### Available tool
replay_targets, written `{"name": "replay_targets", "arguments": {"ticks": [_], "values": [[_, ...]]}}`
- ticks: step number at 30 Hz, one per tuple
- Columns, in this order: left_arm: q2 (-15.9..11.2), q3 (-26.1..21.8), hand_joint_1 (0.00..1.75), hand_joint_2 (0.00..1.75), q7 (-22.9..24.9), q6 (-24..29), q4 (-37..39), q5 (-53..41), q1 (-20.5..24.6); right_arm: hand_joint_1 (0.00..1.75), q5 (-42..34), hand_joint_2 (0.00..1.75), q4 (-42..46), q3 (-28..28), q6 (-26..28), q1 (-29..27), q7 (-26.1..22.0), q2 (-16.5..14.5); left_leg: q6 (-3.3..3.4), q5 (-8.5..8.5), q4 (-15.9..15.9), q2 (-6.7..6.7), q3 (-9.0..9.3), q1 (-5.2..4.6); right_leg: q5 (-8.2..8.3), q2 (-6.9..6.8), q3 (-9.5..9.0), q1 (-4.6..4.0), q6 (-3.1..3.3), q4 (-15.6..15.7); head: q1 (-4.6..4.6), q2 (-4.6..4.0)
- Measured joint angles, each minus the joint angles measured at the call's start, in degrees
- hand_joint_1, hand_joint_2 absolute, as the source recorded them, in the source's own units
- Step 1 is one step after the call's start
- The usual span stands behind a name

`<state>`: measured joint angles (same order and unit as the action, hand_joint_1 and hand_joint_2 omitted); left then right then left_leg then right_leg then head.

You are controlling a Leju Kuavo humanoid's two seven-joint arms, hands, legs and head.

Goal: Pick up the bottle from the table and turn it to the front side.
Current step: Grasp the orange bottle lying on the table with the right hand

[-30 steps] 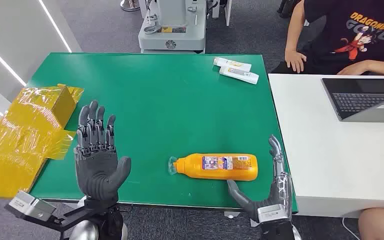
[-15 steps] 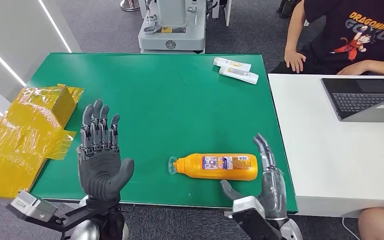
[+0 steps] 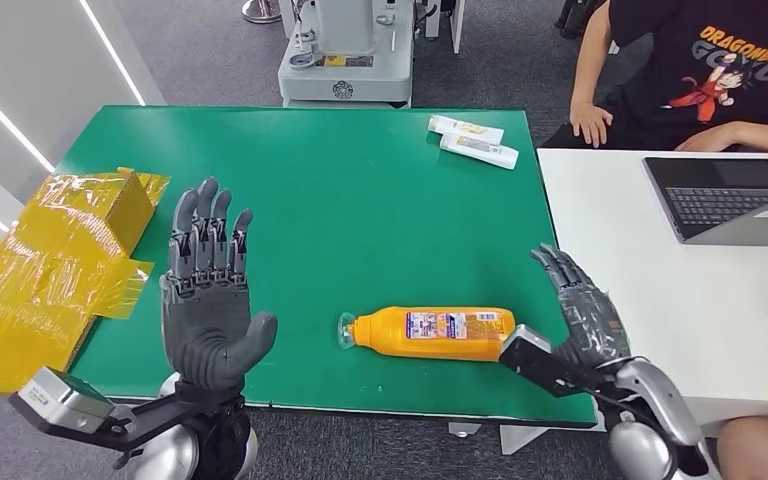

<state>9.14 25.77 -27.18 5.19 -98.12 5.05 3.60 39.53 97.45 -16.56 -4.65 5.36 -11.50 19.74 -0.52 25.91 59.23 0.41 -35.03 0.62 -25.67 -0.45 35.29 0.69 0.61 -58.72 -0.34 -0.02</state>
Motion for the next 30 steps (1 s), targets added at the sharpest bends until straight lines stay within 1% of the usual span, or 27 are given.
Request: {"name": "replay_targets", "arguments": {"ticks": [2,4,6,8,10,12,14,17,21,26,30], "values": [[0.0,0.0,0.0,1.75,0.2,-0.8,0.2,0.0,0.4,0.0,-3.2,1.75,-2.8,-0.5,-6.3,4.1,-1.7,3.2,0.01,-0.01,0.0,0.04,-0.02,-0.01,0.05,0.04,0.0,0.01,-0.03,0.0,0.0,0.0],[0.0,0.0,0.0,1.75,0.4,-1.4,0.3,0.1,0.7,0.0,-6.1,1.75,-6.8,-2.2,-12.7,9.9,-4.2,6.3,0.04,-0.04,0.0,0.09,-0.04,-0.01,0.1,0.09,-0.01,0.01,-0.07,0.0,0.02,0.0],[0.0,0.0,0.0,1.75,0.2,-1.7,0.5,0.4,0.9,0.0,-7.9,1.75,-11.7,-5.3,-17.7,17.0,-6.9,8.0,0.06,-0.07,0.0,0.18,-0.03,-0.01,0.16,0.17,0.0,0.01,-0.06,0.0,0.02,0.0],[-0.1,0.0,0.0,1.75,-0.3,-1.3,0.6,0.8,1.0,0.0,-10.0,1.75,-17.4,-10.1,-21.5,24.7,-9.5,8.3,0.08,-0.14,0.0,0.26,0.0,-0.01,0.2,0.23,0.0,0.01,-0.03,0.0,0.02,0.0],[-0.3,0.0,0.0,1.75,-0.9,-0.6,0.6,1.3,1.1,0.0,-12.5,1.75,-23.1,-16.0,-24.0,31.9,-11.3,7.6,0.08,-0.24,0.0,0.23,0.02,0.0,0.22,0.19,0.0,-0.01,-0.02,0.0,0.01,0.0],[-0.4,0.0,0.0,1.75,-1.2,-0.1,0.6,1.5,1.2,0.0,-14.6,1.75,-27.8,-21.2,-25.0,37.3,-12.1,6.2,0.04,-0.3,0.0,0.13,0.03,0.02,0.21,0.11,0.0,-0.03,-0.01,0.0,0.01,0.0],[-0.6,0.0,0.0,1.75,-1.3,0.3,0.6,1.7,1.2,0.0,-15.9,1.75,-31.4,-25.4,-25.3,40.9,-12.4,4.5,0.02,-0.31,0.0,0.04,0.01,0.04,0.21,0.04,0.0,-0.07,-0.01,0.0,0.01,0.0],[-0.7,0.0,0.0,1.75,-1.4,0.6,0.6,1.7,1.1,0.0,-17.1,1.75,-35.0,-30.2,-25.2,43.6,-12.7,2.0,0.01,-0.31,0.0,-0.02,-0.02,0.06,0.2,-0.02,0.01,-0.1,-0.01,-0.1,0.01,0.0],[-1.0,0.0,0.0,1.75,-1.4,0.7,0.6,1.7,1.1,0.0,-18.1,1.75,-37.9,-34.3,-25.1,44.7,-13.0,-0.4,0.01,-0.3,0.0,-0.04,-0.05,0.04,0.18,-0.03,0.02,-0.11,-0.02,0.0,0.01,0.0],[-1.1,0.0,0.0,1.75,-1.4,0.8,0.6,1.7,1.2,0.0,-19.2,1.75,-40.4,-38.0,-24.7,44.8,-13.6,-2.4,0.02,-0.3,0.0,-0.05,-0.07,0.03,0.18,-0.04,0.02,-0.09,-0.04,0.0,0.02,0.0],[-1.1,0.0,0.0,1.75,-1.4,1.0,0.6,1.8,1.2,0.0,-19.6,1.75,-41.7,-39.7,-24.7,44.7,-13.8,-3.2,0.02,-0.3,0.0,-0.05,-0.07,0.02,0.19,-0.04,0.01,-0.09,-0.04,0.0,0.01,0.0]]}}
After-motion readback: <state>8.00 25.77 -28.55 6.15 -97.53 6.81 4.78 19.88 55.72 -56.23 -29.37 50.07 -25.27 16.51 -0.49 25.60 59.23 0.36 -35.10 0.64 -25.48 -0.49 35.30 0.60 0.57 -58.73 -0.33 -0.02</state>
